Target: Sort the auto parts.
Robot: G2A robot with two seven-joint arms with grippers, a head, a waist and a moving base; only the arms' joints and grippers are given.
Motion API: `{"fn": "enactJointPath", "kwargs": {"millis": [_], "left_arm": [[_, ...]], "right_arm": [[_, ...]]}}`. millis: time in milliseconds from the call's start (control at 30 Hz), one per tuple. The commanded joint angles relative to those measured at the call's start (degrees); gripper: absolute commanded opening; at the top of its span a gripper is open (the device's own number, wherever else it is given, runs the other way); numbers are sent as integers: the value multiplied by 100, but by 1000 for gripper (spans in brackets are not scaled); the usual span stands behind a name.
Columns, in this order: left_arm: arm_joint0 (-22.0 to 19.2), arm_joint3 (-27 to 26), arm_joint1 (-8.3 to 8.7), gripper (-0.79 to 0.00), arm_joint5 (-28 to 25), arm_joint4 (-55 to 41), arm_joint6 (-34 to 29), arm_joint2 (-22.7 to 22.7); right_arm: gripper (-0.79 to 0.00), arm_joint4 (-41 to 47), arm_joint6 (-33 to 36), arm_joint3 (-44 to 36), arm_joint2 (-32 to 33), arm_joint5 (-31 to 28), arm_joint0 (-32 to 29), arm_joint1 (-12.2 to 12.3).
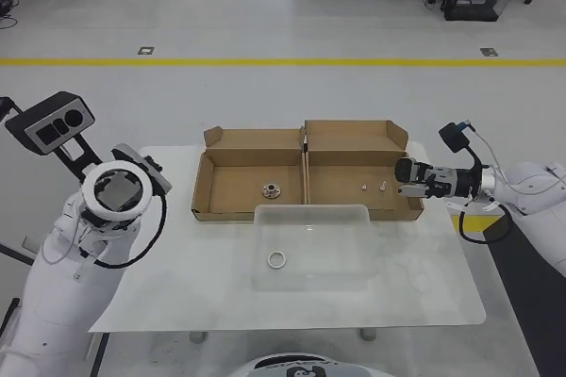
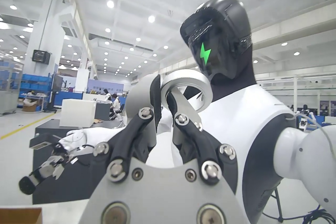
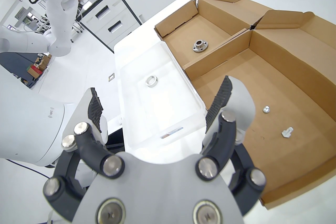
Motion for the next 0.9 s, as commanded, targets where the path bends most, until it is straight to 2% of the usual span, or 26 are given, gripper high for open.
{"fn": "enactJointPath", "kwargs": {"millis": [0, 767, 867], "left_arm": [[-4, 22, -11, -785, 0, -36, 0, -3], [-35, 78, -19, -785, 0, -33, 0, -17], [-27, -3, -36, -785, 306, 270, 95, 11]], "right_arm": [[0, 0, 0, 0, 0, 0, 0, 0], [0, 0, 0, 0, 0, 0, 0, 0], [0, 0, 0, 0, 0, 0, 0, 0]]}}
